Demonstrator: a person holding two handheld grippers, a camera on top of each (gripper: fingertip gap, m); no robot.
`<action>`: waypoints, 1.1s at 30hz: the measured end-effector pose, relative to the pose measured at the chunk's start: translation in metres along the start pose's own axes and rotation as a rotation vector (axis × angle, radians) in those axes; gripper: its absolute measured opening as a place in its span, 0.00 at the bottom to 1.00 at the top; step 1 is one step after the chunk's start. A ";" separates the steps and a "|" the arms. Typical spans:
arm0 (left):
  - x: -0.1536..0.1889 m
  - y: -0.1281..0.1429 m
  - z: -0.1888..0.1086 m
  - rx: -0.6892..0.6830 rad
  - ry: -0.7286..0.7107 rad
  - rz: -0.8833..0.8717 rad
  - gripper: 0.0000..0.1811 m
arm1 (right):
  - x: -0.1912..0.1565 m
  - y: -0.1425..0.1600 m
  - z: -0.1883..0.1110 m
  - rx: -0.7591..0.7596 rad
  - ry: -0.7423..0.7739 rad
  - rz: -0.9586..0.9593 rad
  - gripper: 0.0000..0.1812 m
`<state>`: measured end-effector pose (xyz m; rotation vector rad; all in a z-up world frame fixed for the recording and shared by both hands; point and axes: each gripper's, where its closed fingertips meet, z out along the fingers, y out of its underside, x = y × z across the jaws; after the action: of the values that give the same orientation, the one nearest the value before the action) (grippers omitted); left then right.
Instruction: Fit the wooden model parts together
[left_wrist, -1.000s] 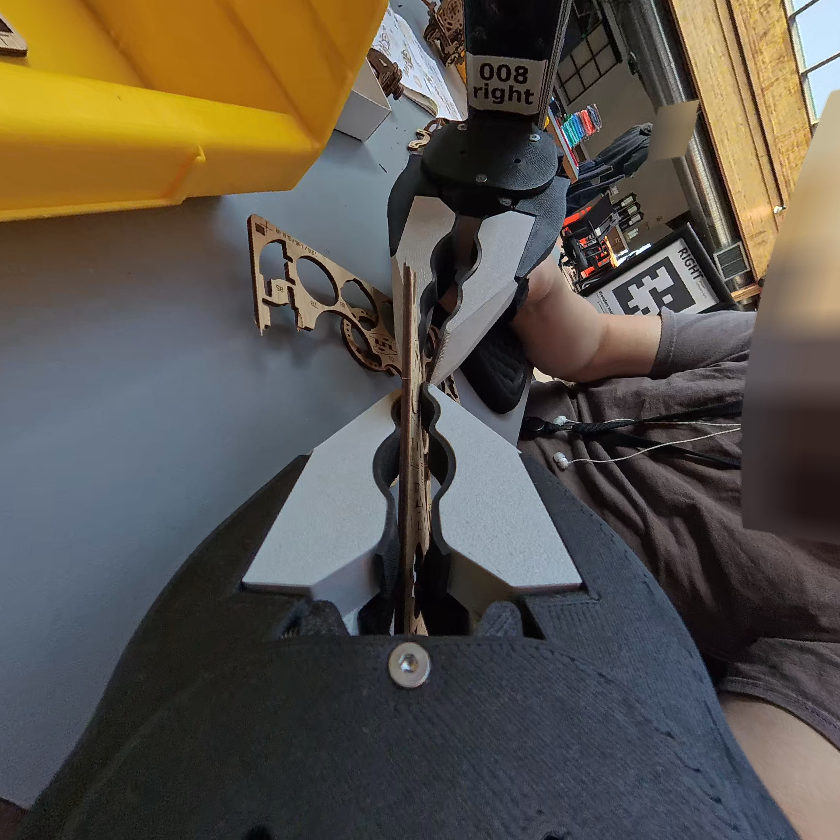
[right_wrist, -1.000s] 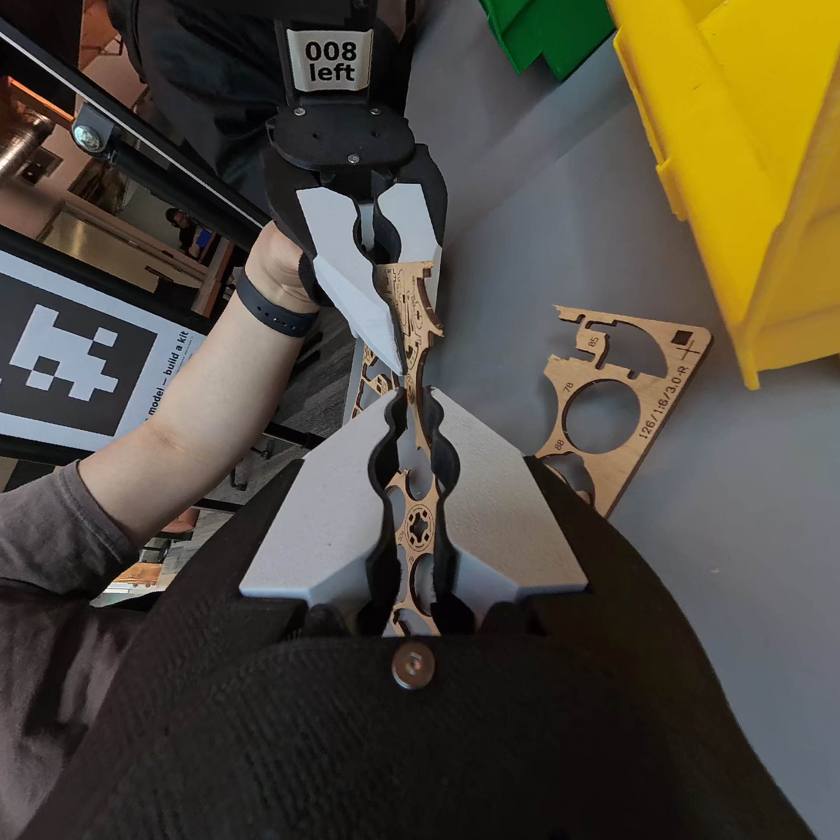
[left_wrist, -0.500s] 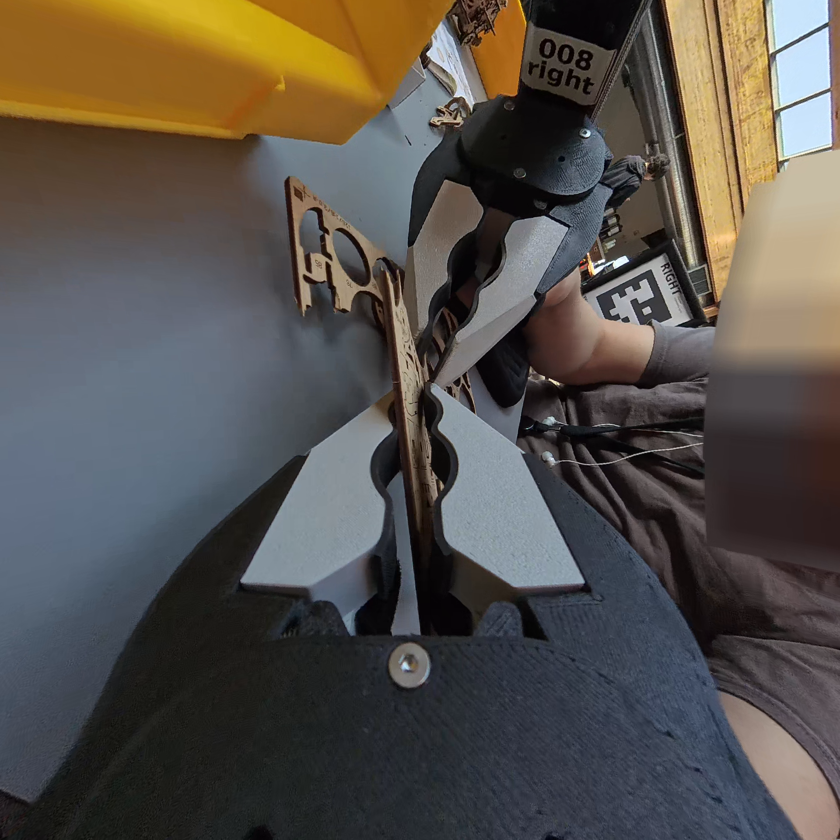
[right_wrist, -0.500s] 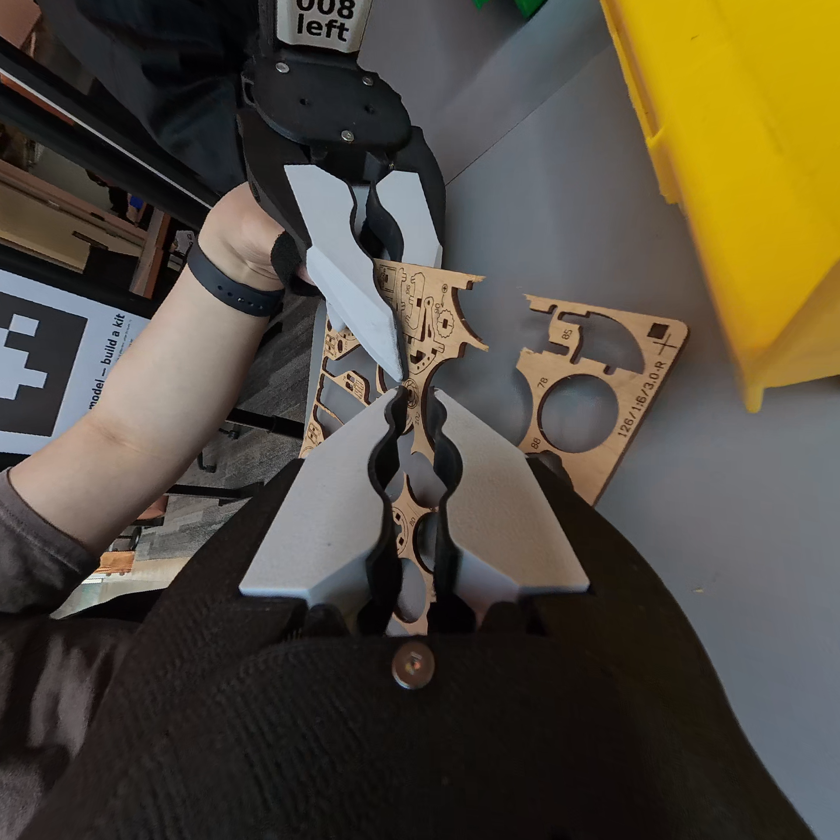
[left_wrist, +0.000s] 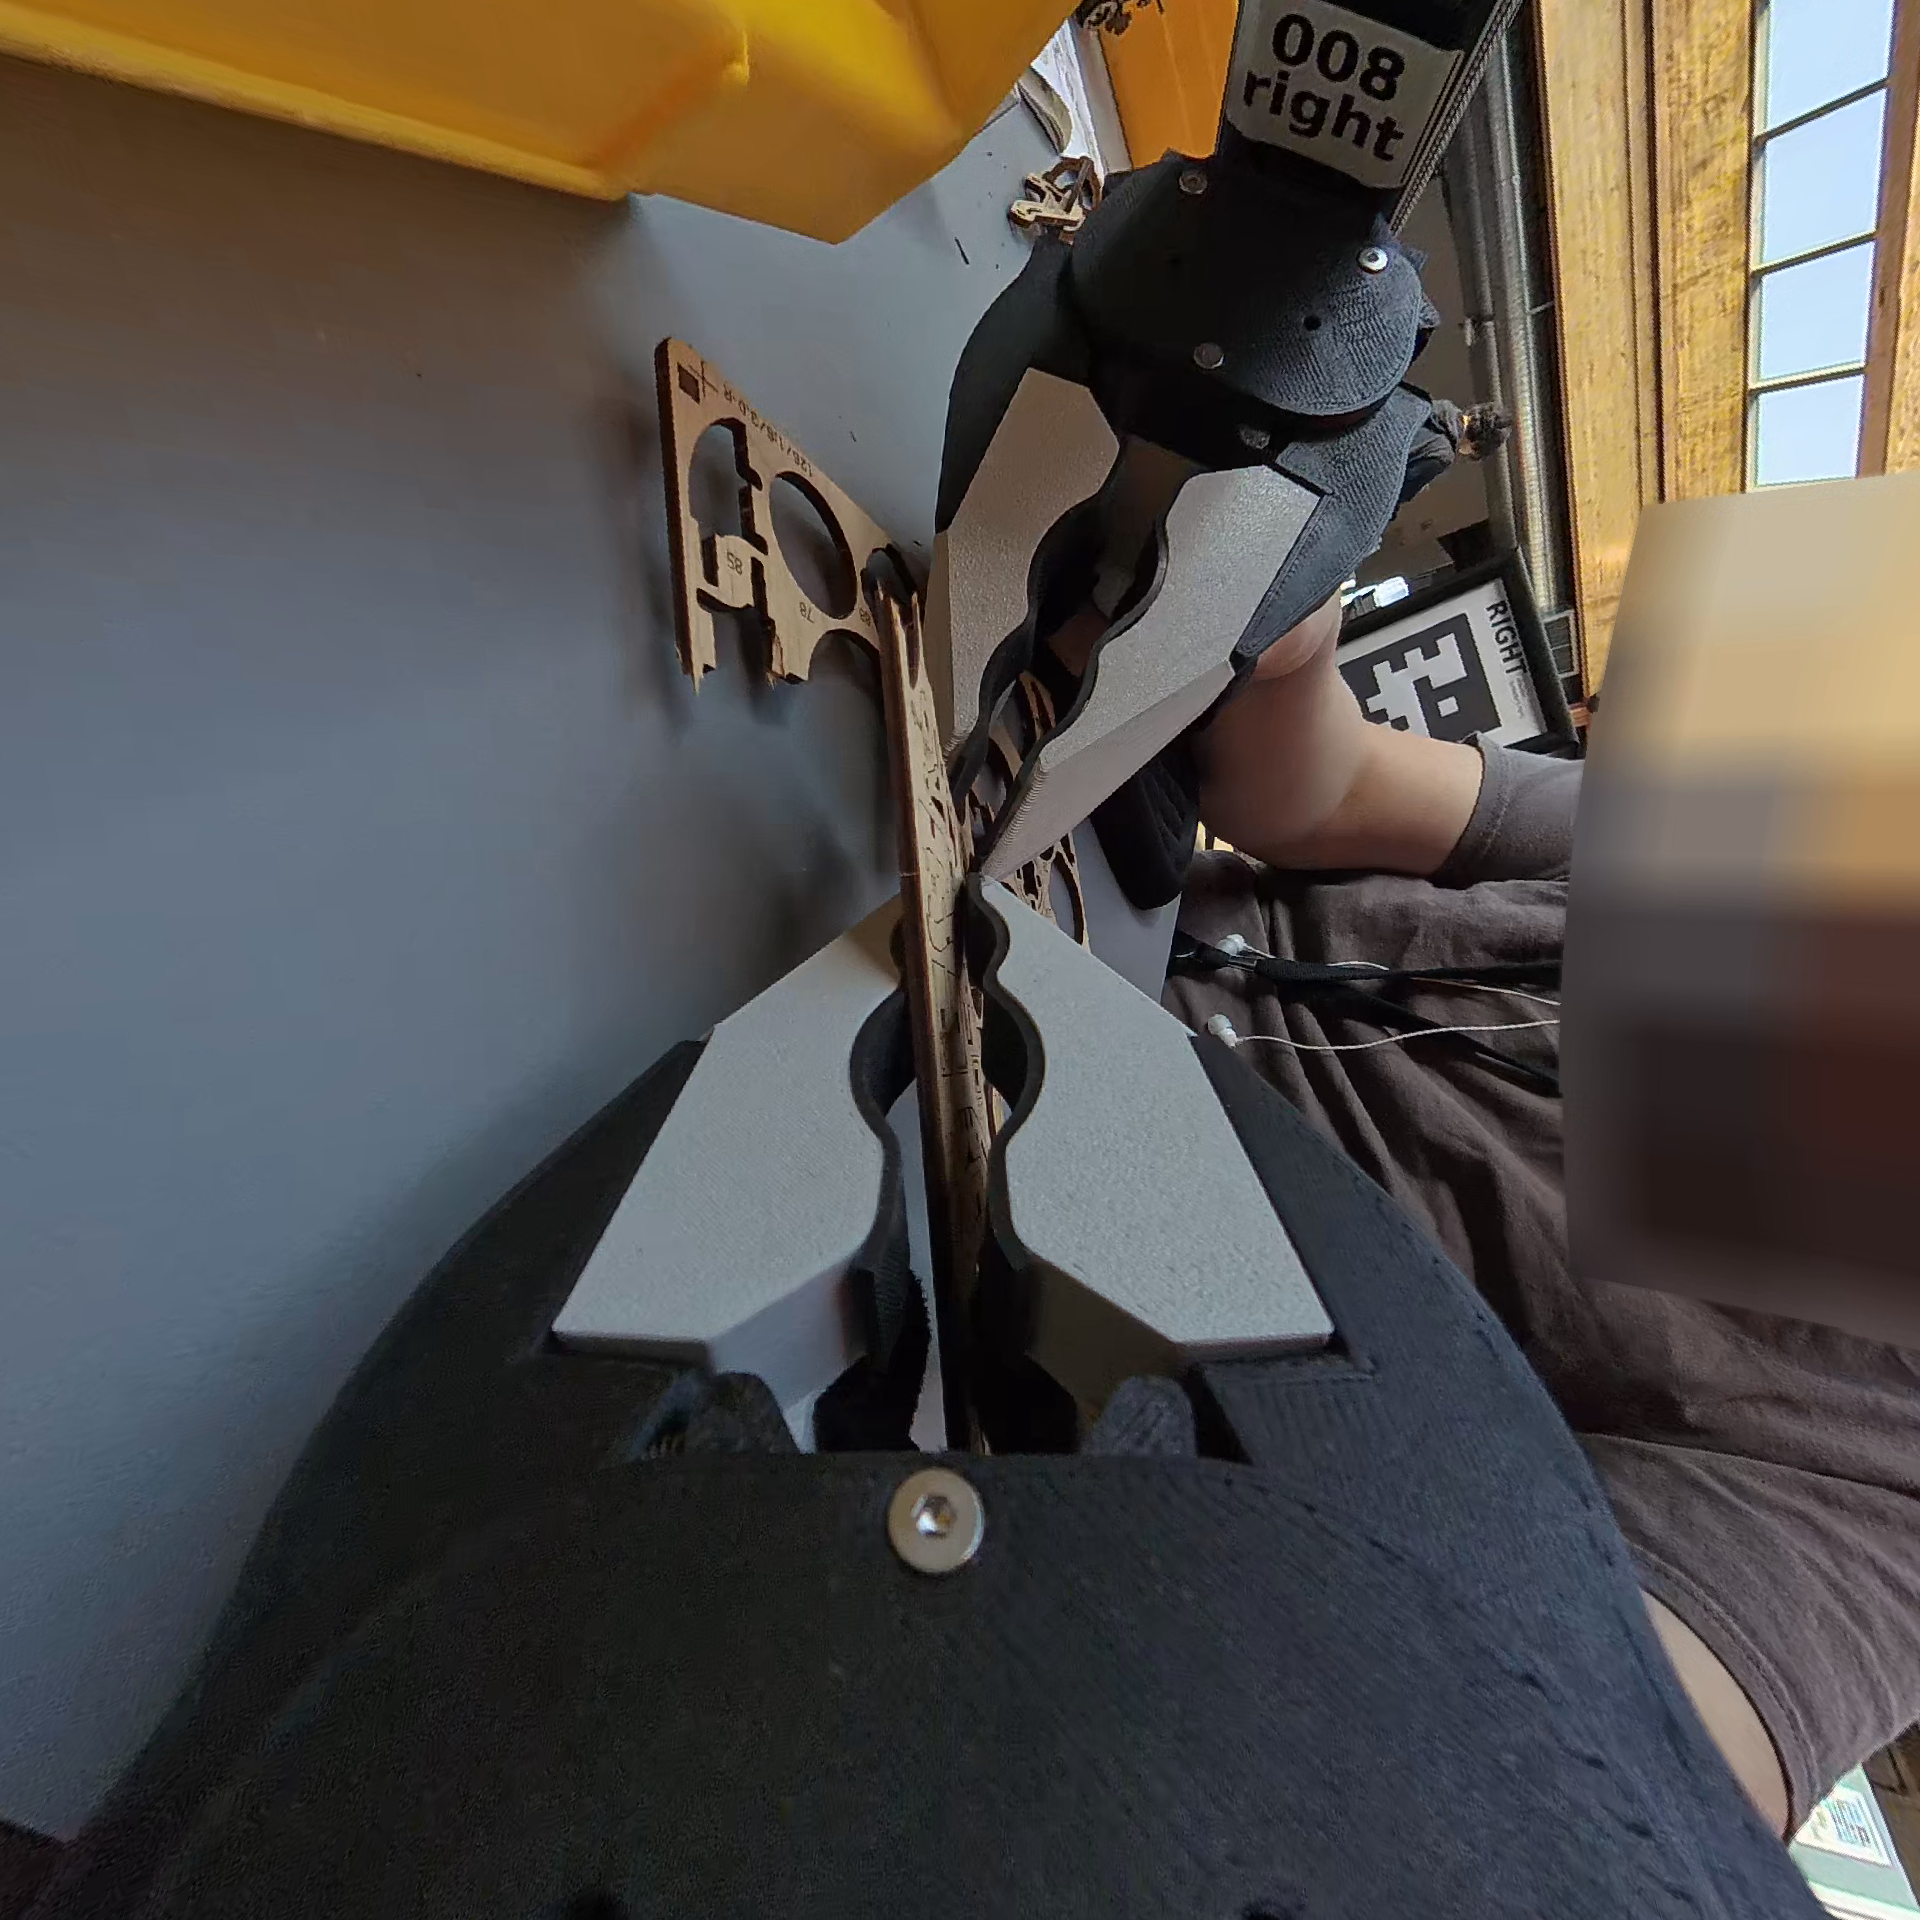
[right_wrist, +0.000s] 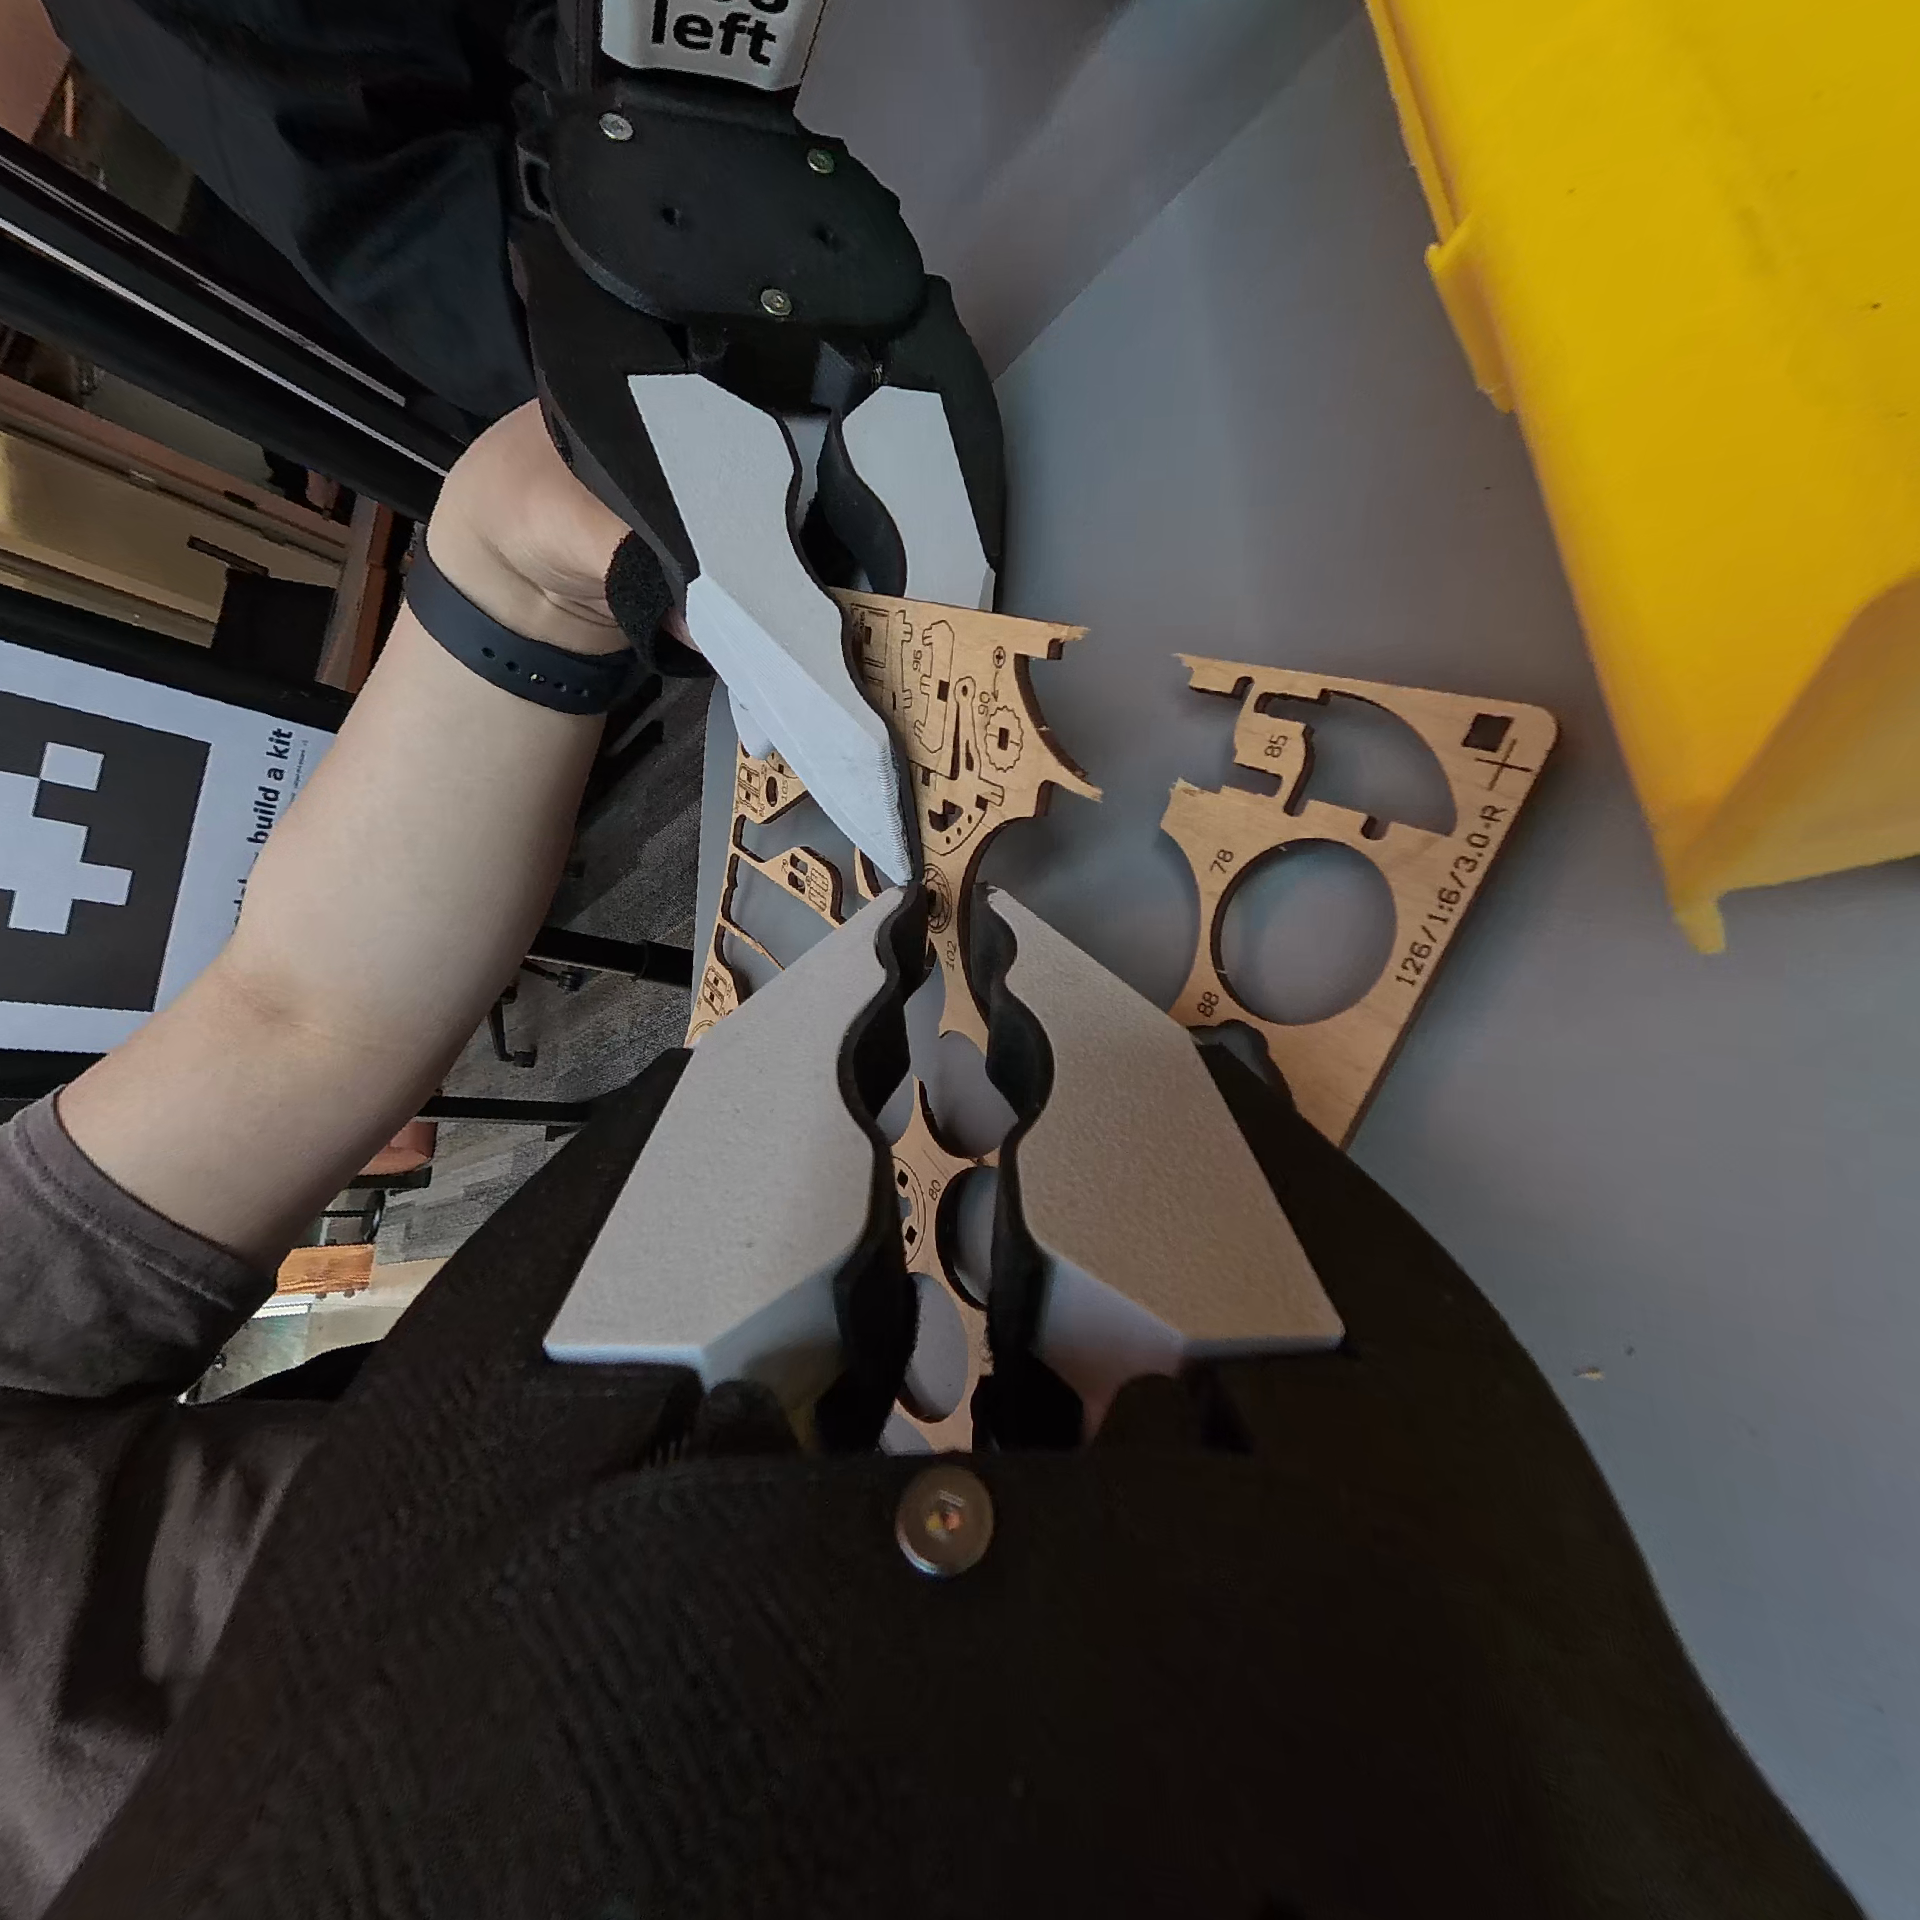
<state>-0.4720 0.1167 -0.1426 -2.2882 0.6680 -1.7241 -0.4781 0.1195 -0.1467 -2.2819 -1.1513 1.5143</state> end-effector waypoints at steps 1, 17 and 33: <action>0.000 0.000 0.000 0.000 0.000 -0.001 0.01 | 0.000 0.000 0.000 -0.001 0.001 0.001 0.03; -0.003 0.000 0.000 0.001 -0.020 -0.005 0.00 | 0.004 0.000 0.001 0.002 0.015 -0.007 0.03; -0.004 -0.004 -0.004 0.033 -0.026 0.004 0.00 | 0.004 -0.001 0.001 0.002 0.019 0.008 0.03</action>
<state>-0.4757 0.1227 -0.1432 -2.2820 0.6342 -1.6883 -0.4785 0.1226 -0.1500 -2.2974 -1.1372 1.4921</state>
